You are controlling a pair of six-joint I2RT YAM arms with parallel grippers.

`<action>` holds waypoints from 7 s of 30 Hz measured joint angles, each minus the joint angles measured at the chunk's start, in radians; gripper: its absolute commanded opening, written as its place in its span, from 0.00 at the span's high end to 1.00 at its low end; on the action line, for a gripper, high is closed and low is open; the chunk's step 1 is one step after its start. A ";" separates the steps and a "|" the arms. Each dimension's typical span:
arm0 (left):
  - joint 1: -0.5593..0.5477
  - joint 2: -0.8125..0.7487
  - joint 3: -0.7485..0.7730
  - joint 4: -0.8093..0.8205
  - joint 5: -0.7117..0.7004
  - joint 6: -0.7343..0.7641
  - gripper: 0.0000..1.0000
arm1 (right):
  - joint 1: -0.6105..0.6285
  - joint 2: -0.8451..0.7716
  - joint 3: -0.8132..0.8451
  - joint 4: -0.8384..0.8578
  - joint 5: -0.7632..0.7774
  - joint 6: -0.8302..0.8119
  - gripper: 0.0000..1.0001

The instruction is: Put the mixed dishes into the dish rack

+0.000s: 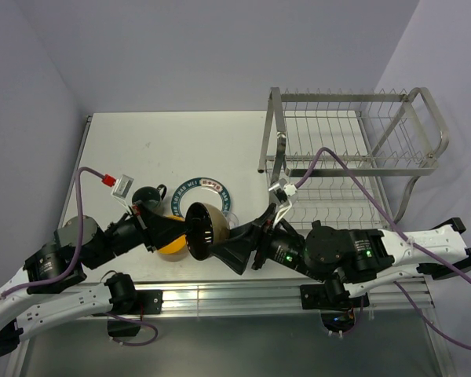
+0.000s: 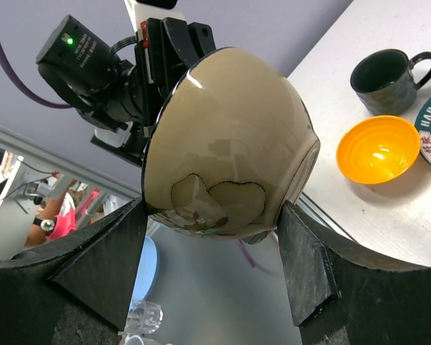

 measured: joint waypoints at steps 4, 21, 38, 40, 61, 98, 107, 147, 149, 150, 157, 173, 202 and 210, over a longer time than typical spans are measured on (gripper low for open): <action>0.000 0.002 0.006 -0.013 -0.006 0.000 1.00 | 0.000 0.015 0.016 -0.016 0.000 -0.003 1.00; 0.000 -0.017 0.045 -0.096 -0.062 -0.002 1.00 | 0.000 0.123 0.143 -0.103 0.025 0.011 0.44; -0.005 -0.025 0.066 -0.140 -0.086 -0.008 1.00 | -0.003 0.162 0.175 -0.151 0.043 0.034 0.13; -0.005 -0.024 0.067 -0.147 -0.089 -0.007 1.00 | -0.003 0.169 0.175 -0.157 0.047 0.032 0.14; -0.006 -0.008 0.072 -0.131 -0.074 -0.001 0.60 | -0.003 0.115 0.105 -0.101 0.064 0.013 1.00; -0.006 0.012 0.088 -0.147 -0.161 0.004 0.30 | -0.003 0.105 0.403 -0.089 0.409 -0.494 1.00; -0.006 0.048 0.048 -0.099 -0.135 0.019 0.30 | -0.065 0.097 0.285 0.612 0.694 -1.321 1.00; -0.001 0.678 0.507 -0.080 -0.043 -0.012 0.35 | -1.099 0.175 0.073 0.405 0.608 -1.419 1.00; 0.008 0.707 0.568 -0.111 -0.011 -0.012 0.35 | -1.112 0.185 0.068 0.366 0.595 -1.397 1.00; 0.016 0.720 0.591 -0.122 0.004 -0.012 0.35 | -1.117 0.191 0.068 0.354 0.590 -1.392 1.00; 0.166 0.764 0.607 -0.163 0.164 -0.011 0.35 | -1.185 0.241 0.091 0.293 0.579 -1.405 1.00; 0.326 0.853 0.607 -0.138 0.452 -0.003 0.36 | -1.286 0.224 0.115 0.112 0.581 -1.449 1.00; 0.463 0.866 0.633 -0.292 0.543 0.063 0.37 | -1.376 0.198 0.104 0.032 0.492 -1.387 0.39; 0.478 0.870 0.633 -0.315 0.561 0.075 0.37 | -1.378 0.206 0.115 0.016 0.496 -1.369 0.28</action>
